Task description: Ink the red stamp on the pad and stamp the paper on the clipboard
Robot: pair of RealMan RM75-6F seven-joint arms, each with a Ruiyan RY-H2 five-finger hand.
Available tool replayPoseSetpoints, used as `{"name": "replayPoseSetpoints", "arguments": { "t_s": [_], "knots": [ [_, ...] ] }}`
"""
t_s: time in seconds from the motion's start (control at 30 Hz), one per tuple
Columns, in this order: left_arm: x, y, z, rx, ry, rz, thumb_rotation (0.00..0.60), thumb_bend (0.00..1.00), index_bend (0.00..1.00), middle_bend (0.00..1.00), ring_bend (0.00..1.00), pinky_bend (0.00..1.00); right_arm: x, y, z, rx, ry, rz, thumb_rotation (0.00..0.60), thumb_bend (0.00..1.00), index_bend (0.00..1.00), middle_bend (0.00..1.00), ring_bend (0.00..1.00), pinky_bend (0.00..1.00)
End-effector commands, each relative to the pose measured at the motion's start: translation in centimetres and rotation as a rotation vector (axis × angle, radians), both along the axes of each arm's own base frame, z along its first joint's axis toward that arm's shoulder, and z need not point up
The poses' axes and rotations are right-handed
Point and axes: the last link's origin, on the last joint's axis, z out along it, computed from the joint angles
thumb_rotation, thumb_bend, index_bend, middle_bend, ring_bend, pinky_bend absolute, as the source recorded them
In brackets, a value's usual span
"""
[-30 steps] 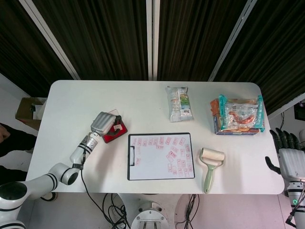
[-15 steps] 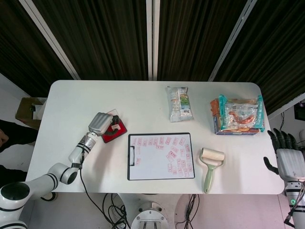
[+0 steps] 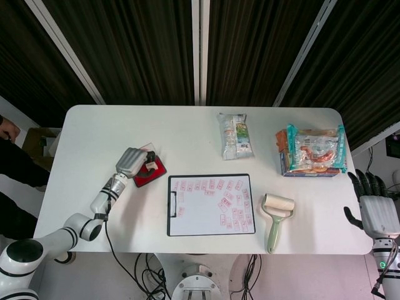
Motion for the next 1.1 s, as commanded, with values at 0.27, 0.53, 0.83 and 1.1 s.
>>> {"name": "replayPoseSetpoints", "arguments": {
  "t_s": [0.27,0.53,0.83,1.1],
  "knots": [
    [1.8,0.1,2.4,0.036,-0.051,-0.069,0.600,0.48,0.65,0.68,1.00,1.00,0.3,0.1,0.4,-0.026,-0.008,0.018,0.600,0.26,0.00,0.00,0.00,0.00],
    [6.2,-2.4,5.8,0.009,-0.137,-0.221,0.600,0.48,0.65,0.68,1.00,1.00,0.5,0.1,0.6,-0.040,-0.022,0.032,0.600,0.26,0.00,0.00,0.00,0.00],
    [9.7,-7.8,3.8,-0.099,-0.133,-0.491,0.600,0.48,0.66,0.69,1.00,1.00,0.0,0.6,0.7,-0.050,-0.031,0.030,0.600,0.26,0.00,0.00,0.00,0.00],
    [10.3,-8.8,-0.3,-0.161,-0.098,-0.499,0.600,0.48,0.66,0.69,1.00,1.00,-0.3,0.6,0.9,-0.060,-0.036,0.047,0.600,0.26,0.00,0.00,0.00,0.00]
  ]
}}
